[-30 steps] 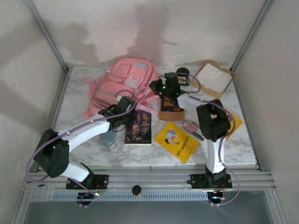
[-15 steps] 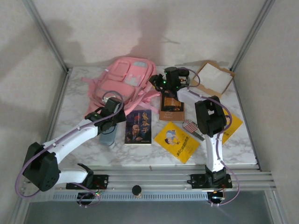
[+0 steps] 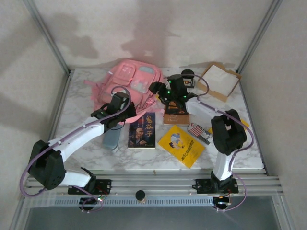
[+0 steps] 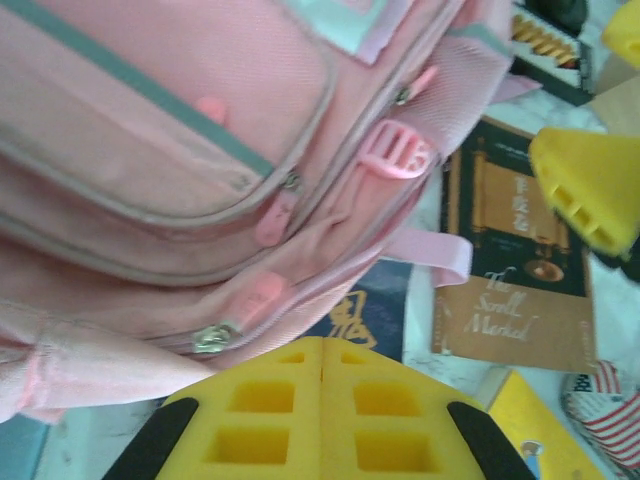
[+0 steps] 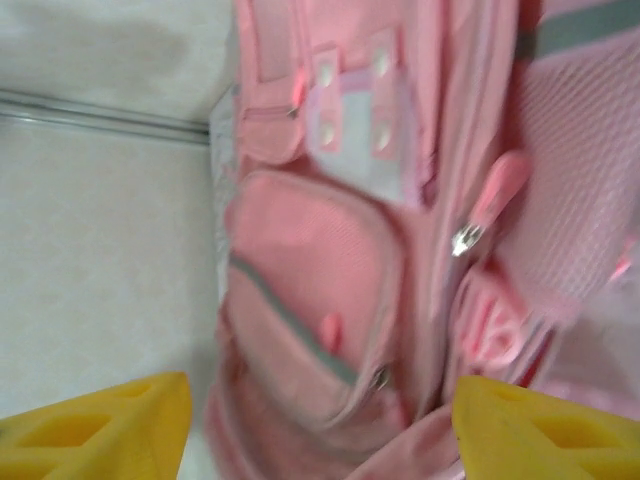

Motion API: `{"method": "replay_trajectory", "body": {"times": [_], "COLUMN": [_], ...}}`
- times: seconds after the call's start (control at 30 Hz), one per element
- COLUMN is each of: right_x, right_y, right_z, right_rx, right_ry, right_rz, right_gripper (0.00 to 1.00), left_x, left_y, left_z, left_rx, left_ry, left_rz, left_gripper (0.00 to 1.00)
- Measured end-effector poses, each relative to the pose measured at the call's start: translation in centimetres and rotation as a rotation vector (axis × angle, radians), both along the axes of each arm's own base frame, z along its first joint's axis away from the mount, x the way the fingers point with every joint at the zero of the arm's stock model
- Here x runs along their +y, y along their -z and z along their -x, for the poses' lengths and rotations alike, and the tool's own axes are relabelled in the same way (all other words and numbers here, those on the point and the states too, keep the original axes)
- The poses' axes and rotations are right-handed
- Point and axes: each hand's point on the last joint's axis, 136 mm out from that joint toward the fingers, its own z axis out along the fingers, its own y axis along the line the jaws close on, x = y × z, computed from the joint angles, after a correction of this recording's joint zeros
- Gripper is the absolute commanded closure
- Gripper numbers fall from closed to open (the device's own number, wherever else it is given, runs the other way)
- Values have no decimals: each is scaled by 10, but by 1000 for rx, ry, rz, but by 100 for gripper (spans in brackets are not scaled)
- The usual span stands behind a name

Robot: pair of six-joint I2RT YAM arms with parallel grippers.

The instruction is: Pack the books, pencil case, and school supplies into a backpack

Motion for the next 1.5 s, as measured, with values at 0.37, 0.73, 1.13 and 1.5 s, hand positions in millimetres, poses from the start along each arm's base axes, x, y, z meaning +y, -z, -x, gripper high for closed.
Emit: {"method": "replay_trajectory", "body": {"times": [0.37, 0.73, 1.13, 1.5], "right_x": [24, 24, 30, 33], "right_y": [58, 84, 100, 105], "right_z": [45, 35, 23, 17], "right_rx": [143, 175, 188, 187], "right_ry": [-11, 27, 43, 47], "right_rz": [31, 66, 85, 90], "right_gripper": [31, 44, 59, 77], "left_x": [-1, 5, 7, 3], "left_y": [-3, 48, 45, 76], "left_z": [-1, -23, -41, -44], "left_rx": [-17, 35, 14, 131], "left_ry": [17, 113, 234, 316], "left_rz": [-55, -351, -565, -653], "left_gripper": [69, 50, 53, 56]}}
